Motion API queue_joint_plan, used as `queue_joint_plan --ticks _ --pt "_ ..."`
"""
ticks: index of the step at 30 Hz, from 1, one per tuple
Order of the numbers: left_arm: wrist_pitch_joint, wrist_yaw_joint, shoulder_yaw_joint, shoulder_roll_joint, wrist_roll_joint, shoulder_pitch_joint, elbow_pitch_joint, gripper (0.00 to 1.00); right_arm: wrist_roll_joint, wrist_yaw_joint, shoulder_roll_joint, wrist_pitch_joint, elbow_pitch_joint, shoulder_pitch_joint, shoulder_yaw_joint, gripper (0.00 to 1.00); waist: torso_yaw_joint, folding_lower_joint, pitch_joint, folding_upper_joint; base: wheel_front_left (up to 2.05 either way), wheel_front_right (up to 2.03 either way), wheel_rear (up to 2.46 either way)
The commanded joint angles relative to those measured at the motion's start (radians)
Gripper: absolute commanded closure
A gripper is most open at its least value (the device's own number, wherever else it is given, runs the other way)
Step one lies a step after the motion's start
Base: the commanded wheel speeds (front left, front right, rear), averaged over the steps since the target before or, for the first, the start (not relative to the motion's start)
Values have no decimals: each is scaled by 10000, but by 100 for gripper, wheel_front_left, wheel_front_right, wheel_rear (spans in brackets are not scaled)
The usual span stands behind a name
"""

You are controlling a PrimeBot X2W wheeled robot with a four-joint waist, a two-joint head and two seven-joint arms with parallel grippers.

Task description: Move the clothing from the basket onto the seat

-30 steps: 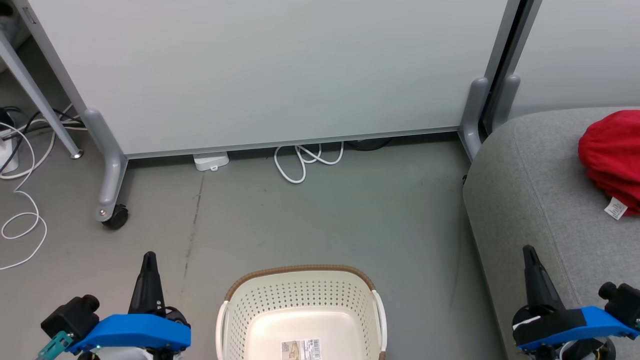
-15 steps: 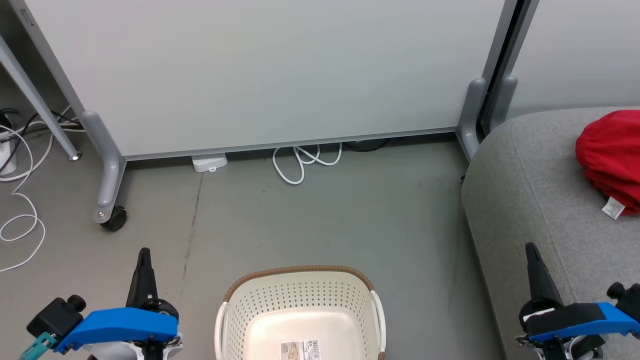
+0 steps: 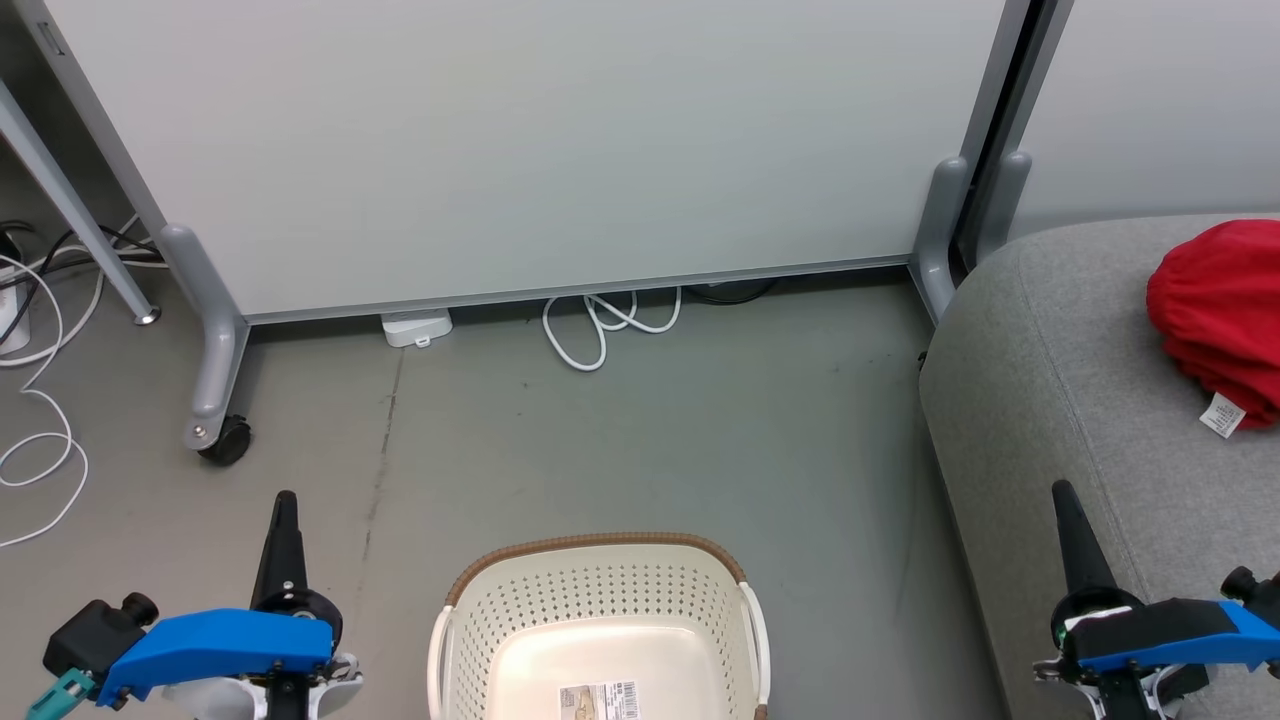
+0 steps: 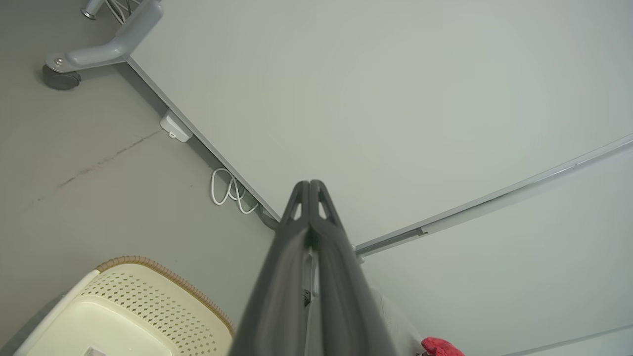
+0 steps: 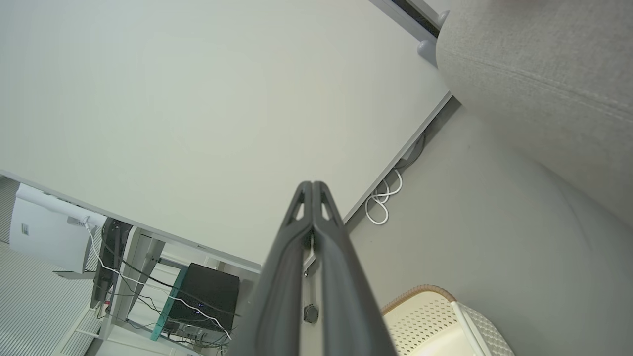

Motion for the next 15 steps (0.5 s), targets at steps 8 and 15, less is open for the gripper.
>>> queue_joint_plan --ticks 8,15 --pt "251 -17 134 30 -981 -289 -170 100 1020 3 -34 241 -123 -299 -53 100 -23 -1 -14 -1 0 0 0" --pt "422 -19 195 31 -1687 -319 -202 100 1722 3 -35 423 -114 -325 -81 100 -43 -1 -26 -1 0 0 0"
